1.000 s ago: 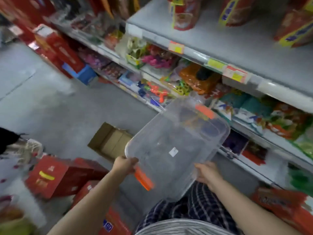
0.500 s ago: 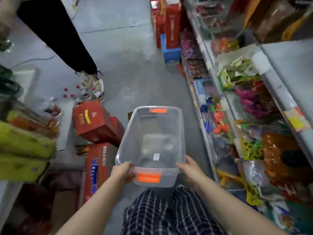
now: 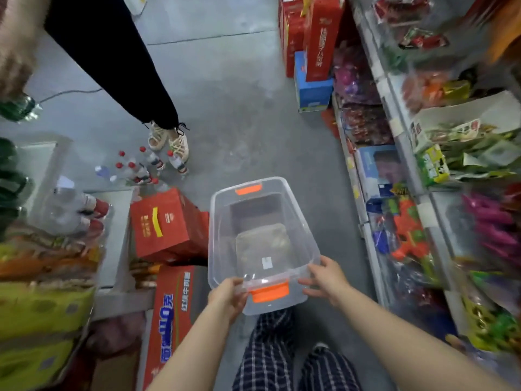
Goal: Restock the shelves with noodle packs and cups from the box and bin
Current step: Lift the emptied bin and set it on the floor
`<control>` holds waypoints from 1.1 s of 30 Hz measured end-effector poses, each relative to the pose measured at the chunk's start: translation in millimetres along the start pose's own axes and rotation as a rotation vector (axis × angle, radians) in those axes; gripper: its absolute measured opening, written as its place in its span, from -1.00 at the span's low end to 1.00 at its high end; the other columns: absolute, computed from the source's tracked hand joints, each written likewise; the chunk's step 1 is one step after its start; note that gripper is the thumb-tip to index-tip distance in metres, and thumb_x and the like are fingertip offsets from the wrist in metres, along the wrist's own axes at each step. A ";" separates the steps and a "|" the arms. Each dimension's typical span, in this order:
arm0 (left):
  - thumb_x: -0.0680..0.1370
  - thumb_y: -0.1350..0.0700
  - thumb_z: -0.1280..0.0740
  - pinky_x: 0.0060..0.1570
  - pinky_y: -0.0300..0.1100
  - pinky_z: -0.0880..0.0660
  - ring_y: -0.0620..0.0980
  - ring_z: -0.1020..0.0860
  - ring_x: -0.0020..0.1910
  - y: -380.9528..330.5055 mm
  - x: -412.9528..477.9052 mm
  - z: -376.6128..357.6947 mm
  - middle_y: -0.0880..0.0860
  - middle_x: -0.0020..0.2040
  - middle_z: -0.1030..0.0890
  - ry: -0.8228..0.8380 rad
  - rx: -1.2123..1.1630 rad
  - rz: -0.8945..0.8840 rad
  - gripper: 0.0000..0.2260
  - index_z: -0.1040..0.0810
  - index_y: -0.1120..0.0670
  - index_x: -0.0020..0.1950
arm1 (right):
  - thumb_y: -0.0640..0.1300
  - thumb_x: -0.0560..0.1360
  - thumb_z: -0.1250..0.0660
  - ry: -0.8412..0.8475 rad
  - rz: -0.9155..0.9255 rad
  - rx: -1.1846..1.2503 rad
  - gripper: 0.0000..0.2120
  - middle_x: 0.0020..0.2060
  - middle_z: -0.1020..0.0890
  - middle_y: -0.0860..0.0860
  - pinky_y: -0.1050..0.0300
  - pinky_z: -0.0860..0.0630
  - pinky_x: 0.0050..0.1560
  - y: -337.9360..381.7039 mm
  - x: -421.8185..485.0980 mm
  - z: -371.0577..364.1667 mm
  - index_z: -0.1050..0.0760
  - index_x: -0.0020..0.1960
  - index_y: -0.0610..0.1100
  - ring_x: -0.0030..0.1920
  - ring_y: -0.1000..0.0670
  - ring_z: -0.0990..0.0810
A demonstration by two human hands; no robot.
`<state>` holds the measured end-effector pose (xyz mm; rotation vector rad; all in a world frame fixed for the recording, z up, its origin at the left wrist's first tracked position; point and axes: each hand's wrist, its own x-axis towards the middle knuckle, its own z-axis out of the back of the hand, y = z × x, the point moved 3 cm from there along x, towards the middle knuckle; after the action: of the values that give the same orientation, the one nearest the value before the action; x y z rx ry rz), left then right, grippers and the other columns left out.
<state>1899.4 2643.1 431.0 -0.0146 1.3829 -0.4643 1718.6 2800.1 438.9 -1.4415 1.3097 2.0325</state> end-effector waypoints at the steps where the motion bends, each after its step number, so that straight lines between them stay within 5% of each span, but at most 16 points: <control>1: 0.48 0.29 -0.40 -0.66 -0.27 -0.45 0.09 -0.57 -0.42 -10.0 11.4 -7.4 0.29 -0.08 -0.60 -0.012 0.032 0.009 -0.69 -0.55 0.32 0.22 | -0.28 0.63 -0.13 -0.008 -0.015 0.013 -0.63 0.26 -0.51 -0.17 -0.03 -0.64 -0.31 4.7 11.8 -6.6 -0.31 0.42 -0.16 -0.11 -0.13 -0.68; 4: 0.55 0.24 -0.35 -0.56 -0.13 -0.55 0.11 -0.56 -0.36 -29.1 36.9 -29.3 0.25 -0.17 -0.57 0.039 0.142 0.061 -0.76 -0.54 0.31 0.19 | -0.28 0.61 -0.20 0.005 -0.078 0.059 -0.46 0.33 -0.45 -0.11 -0.05 -0.63 -0.38 14.1 43.3 -23.7 -0.14 0.54 -0.05 -0.01 -0.13 -0.65; 7: 0.60 -0.01 -0.29 -0.16 0.20 -0.50 0.22 -0.55 -0.15 -41.8 56.9 -38.6 0.23 -0.09 -0.58 0.137 0.290 0.146 -0.69 -0.55 0.26 -0.03 | -0.18 0.57 -0.34 0.027 -0.044 -0.068 -0.13 0.44 -0.33 -0.03 -0.14 -0.52 0.11 15.0 62.8 -34.7 0.21 0.59 0.10 0.35 -0.17 -0.44; 9: 0.28 -0.30 -0.49 0.08 0.28 -0.50 0.28 -0.58 0.10 -46.2 97.0 -37.8 0.23 0.20 -0.59 0.132 0.336 0.100 -0.29 -0.54 0.18 0.23 | -0.12 0.54 -0.39 0.017 0.009 -0.164 -0.07 0.52 -0.26 -0.04 -0.06 -0.35 0.34 12.0 73.0 -36.2 0.25 0.59 0.05 0.44 -0.12 -0.35; 11: 0.09 -0.26 -0.60 0.14 0.39 -0.43 0.34 -0.50 0.27 -51.5 122.3 -31.8 0.23 0.41 -0.44 -0.014 0.387 -0.022 0.15 -0.19 0.11 0.55 | -0.07 0.50 -0.44 0.022 0.023 -0.218 -0.03 0.54 -0.23 -0.07 -0.01 -0.29 0.44 8.2 80.8 -35.4 0.23 0.60 0.02 0.47 -0.09 -0.33; 13: 0.37 -0.11 -0.54 0.35 0.18 -0.35 0.30 -0.35 0.43 -67.9 87.4 -39.3 0.25 0.52 -0.27 -0.049 0.573 -0.161 0.07 0.10 0.15 0.61 | -0.05 0.50 -0.44 0.022 0.039 -0.279 -0.05 0.56 -0.17 -0.07 0.03 -0.23 0.48 9.6 79.8 -33.1 0.17 0.61 -0.02 0.52 -0.07 -0.23; 16: 0.54 -0.03 -0.42 0.44 0.01 -0.23 0.22 -0.24 0.52 -78.6 70.1 -44.4 0.20 0.58 -0.17 0.017 0.727 -0.301 -0.09 0.16 0.18 0.61 | -0.05 0.52 -0.43 -0.014 0.077 -0.319 -0.12 0.57 -0.14 -0.07 0.08 -0.18 0.46 17.3 73.5 -26.1 0.09 0.61 -0.08 0.54 -0.06 -0.16; 20: 0.55 -0.04 -0.40 0.40 -0.04 -0.27 0.18 -0.27 0.51 -91.7 44.7 -57.3 0.17 0.57 -0.21 0.076 0.905 -0.451 -0.15 0.07 0.17 0.62 | 0.00 0.52 -0.41 -0.044 0.121 -0.412 -0.15 0.56 -0.15 -0.06 0.08 -0.18 0.46 31.4 55.8 -12.9 0.03 0.61 -0.11 0.54 -0.06 -0.18; 24: 0.30 -0.32 -0.39 0.33 0.05 -0.45 0.06 -0.45 0.38 -108.5 -1.5 -85.2 0.04 0.48 -0.41 0.219 1.167 -0.775 -0.06 -0.12 -0.03 0.57 | 0.13 0.50 -0.39 -0.087 0.236 -0.683 -0.13 0.58 -0.08 -0.06 0.04 -0.15 0.52 48.2 21.4 6.2 0.02 0.61 -0.07 0.56 -0.06 -0.11; 28: 0.47 -0.19 -0.42 0.48 -0.01 -0.24 0.06 -0.21 0.55 -111.2 -74.8 -131.3 0.03 0.59 -0.19 0.394 1.541 -1.159 -0.09 0.03 0.03 0.63 | 0.27 0.47 -0.34 -0.222 0.380 -0.992 -0.07 0.60 0.04 -0.04 -0.01 -0.12 0.53 66.9 -32.4 43.6 0.10 0.61 0.01 0.58 -0.07 -0.05; 33: 0.52 -0.23 -0.35 0.51 0.02 -0.17 0.10 -0.14 0.57 -85.5 -154.0 -190.4 0.08 0.61 -0.12 0.536 1.878 -1.566 -0.12 0.08 0.04 0.63 | 0.27 0.50 -0.29 -0.422 0.411 -1.020 -0.08 0.60 0.10 -0.06 0.00 -0.02 0.56 56.2 -100.4 105.6 0.17 0.61 0.01 0.59 -0.07 0.04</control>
<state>1675.9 2664.4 561.0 0.6246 0.6188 -3.0487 1663.1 2880.3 560.9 -0.9340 0.3654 3.3033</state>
